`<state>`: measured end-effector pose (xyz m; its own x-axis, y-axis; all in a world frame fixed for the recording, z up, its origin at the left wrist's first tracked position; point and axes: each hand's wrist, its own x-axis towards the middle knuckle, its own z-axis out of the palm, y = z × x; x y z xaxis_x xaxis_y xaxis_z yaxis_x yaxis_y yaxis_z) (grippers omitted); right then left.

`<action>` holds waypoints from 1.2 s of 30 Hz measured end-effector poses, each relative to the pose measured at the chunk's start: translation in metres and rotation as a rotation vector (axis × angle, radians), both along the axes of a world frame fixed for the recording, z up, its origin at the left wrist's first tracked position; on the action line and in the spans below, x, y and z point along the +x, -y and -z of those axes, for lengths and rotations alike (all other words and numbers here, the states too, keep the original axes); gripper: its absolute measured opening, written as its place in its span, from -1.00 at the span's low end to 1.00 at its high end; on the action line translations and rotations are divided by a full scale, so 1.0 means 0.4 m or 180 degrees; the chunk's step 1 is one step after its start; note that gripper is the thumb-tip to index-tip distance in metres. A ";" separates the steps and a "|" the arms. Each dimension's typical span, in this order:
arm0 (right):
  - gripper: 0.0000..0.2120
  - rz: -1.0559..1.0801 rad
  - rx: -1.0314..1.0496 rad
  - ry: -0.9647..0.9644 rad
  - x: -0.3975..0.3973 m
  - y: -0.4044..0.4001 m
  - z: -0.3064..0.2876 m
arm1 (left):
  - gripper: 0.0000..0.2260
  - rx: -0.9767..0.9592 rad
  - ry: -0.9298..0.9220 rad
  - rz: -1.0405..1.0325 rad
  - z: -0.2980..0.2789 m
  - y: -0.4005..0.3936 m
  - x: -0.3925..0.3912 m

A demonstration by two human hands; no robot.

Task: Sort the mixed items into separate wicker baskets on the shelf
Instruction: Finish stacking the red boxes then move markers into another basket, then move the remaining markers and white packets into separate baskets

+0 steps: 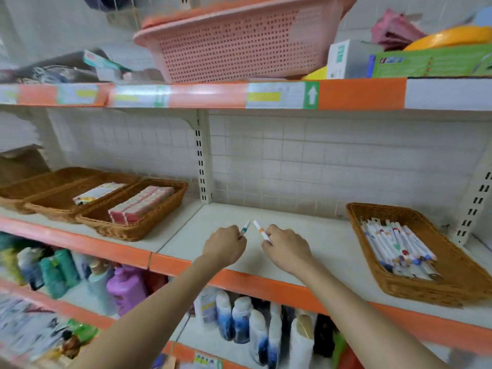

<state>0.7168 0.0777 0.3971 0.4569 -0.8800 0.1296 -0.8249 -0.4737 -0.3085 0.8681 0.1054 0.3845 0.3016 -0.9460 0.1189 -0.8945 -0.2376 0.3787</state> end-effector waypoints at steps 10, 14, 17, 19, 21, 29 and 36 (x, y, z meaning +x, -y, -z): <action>-0.74 -0.0207 0.0001 0.0108 0.368 -0.122 0.027 | -0.74 -0.0193 -0.0208 -0.0142 0.014 -0.146 0.363; -0.74 -0.0344 -0.0112 0.0081 0.482 -0.126 0.022 | -0.77 -0.0374 -0.0319 -0.0210 0.009 -0.155 0.467; -0.75 -0.0423 -0.0172 0.0104 0.558 -0.105 0.015 | -0.78 -0.0578 -0.0301 -0.0291 -0.008 -0.137 0.537; -0.76 -0.0468 -0.0223 0.0169 0.604 -0.078 0.007 | -0.78 -0.0702 -0.0305 -0.0347 -0.021 -0.113 0.578; -0.76 -0.0518 -0.0245 0.0258 0.651 -0.046 -0.006 | -0.75 -0.0766 -0.0295 -0.0442 -0.034 -0.086 0.618; -0.70 -0.0720 -0.0287 0.0328 0.817 0.072 -0.051 | -0.81 -0.0686 -0.0289 -0.0664 -0.066 0.006 0.788; -0.74 -0.0879 -0.0215 0.0212 0.962 0.135 -0.040 | -0.87 -0.0487 -0.0239 -0.0742 -0.052 0.046 0.945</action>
